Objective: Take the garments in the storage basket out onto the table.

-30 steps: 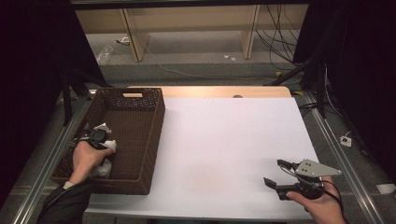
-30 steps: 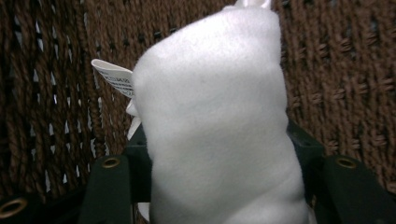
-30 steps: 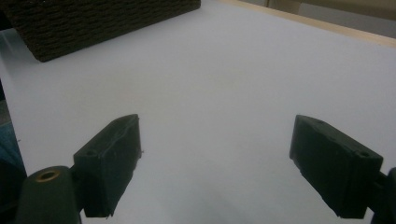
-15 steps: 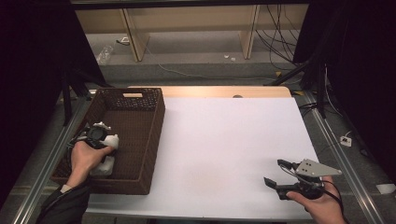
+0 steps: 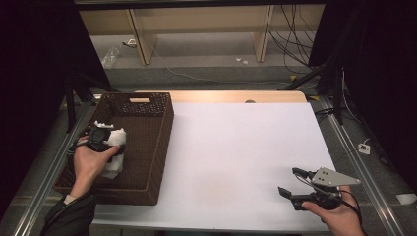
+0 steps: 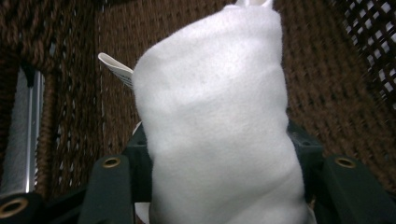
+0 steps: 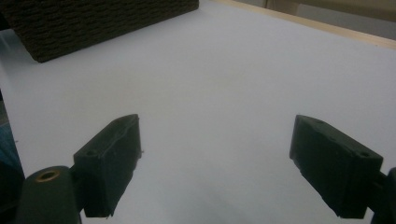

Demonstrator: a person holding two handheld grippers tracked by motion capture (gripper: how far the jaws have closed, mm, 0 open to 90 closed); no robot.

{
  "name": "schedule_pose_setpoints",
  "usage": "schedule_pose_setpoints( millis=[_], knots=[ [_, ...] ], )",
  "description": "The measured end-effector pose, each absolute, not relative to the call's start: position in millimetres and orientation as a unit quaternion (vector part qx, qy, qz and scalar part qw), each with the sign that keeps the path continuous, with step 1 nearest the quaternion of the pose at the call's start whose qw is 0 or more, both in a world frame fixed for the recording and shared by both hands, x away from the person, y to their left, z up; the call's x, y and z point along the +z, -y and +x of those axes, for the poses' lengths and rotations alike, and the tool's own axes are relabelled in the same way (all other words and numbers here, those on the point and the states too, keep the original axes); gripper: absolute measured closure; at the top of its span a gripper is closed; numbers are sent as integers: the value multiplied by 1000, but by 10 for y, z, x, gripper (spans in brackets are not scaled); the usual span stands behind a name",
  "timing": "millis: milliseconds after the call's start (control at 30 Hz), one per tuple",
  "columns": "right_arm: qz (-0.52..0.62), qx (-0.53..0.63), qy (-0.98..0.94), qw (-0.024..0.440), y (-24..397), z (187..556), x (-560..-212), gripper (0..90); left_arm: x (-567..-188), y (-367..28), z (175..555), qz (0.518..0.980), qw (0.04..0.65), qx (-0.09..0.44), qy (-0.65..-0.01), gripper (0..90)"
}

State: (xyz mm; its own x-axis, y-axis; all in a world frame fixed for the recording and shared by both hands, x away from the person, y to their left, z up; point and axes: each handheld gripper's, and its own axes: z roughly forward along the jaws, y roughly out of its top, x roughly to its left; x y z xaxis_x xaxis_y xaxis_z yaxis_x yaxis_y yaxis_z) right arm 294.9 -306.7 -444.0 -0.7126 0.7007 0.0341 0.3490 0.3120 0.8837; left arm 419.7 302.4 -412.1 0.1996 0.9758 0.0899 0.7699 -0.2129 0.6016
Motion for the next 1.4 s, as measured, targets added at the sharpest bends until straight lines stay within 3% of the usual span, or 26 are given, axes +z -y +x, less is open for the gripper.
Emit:
schedule_pose_setpoints(
  millis=[767, 1400],
  knots=[
    [333, 486, -788, 182, 3069, 2949, -4440, 170, -4042, -2892, 4107, 687, 335, 295, -573, 430],
    [331, 488, -786, 186, 3076, 2955, -4445, 169, -3979, -2877, 4034, 663, 373, 310, -570, 430]
  ],
)
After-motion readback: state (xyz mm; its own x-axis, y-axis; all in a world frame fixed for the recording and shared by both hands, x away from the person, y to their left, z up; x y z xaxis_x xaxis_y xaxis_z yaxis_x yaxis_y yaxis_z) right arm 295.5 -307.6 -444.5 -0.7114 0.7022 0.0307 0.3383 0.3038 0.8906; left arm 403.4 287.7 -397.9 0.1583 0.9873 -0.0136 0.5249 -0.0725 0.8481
